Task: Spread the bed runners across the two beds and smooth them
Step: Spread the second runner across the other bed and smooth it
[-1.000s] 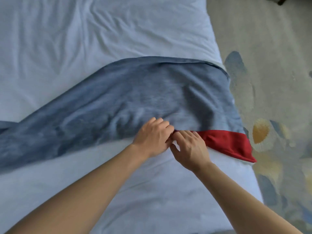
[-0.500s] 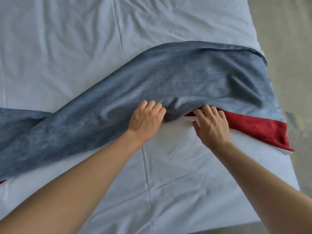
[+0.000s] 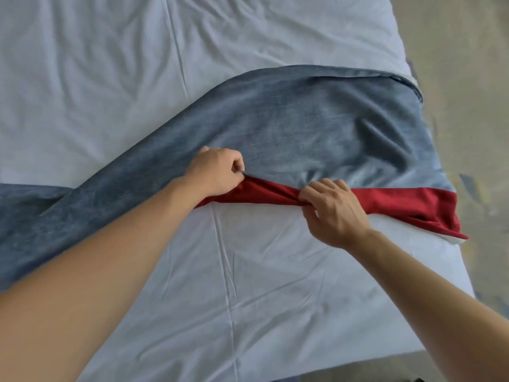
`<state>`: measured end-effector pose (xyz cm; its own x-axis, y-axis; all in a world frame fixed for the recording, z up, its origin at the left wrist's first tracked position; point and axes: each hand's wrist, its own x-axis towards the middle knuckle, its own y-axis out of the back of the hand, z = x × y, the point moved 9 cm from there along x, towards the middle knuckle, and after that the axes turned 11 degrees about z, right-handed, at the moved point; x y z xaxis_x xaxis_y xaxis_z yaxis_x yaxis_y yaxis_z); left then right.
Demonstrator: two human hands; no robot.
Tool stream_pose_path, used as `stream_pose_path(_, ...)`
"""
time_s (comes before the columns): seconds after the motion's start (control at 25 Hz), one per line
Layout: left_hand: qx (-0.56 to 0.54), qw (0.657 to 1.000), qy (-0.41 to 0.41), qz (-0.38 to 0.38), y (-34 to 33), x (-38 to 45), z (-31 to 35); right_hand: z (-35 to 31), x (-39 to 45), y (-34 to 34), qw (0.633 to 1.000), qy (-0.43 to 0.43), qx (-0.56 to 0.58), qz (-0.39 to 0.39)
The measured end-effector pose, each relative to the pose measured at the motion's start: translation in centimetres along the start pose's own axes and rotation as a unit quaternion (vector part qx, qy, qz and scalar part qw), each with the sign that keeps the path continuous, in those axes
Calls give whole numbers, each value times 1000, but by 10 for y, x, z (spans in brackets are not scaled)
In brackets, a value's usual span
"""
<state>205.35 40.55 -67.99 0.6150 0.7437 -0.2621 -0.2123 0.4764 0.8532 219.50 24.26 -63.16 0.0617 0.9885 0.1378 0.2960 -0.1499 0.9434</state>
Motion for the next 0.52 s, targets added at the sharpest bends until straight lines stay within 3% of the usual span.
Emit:
stream_pose_path(0.08,73,985,-67,139,8,-18,22,-9,-6,2,999,-11,30,-18)
stream_pose_path(0.16,69,966,-116,222,5,-53,51,-5,-7,2,998,-44,49,-16)
stream_pose_path(0.32,98,967,-169,166,-41,-107,83,0,-8,6,994,-78,79,-12)
stream_pose_path(0.52,75,957,-140,245,-19,-85,87,-11,-7,18,995,-69,68,-12)
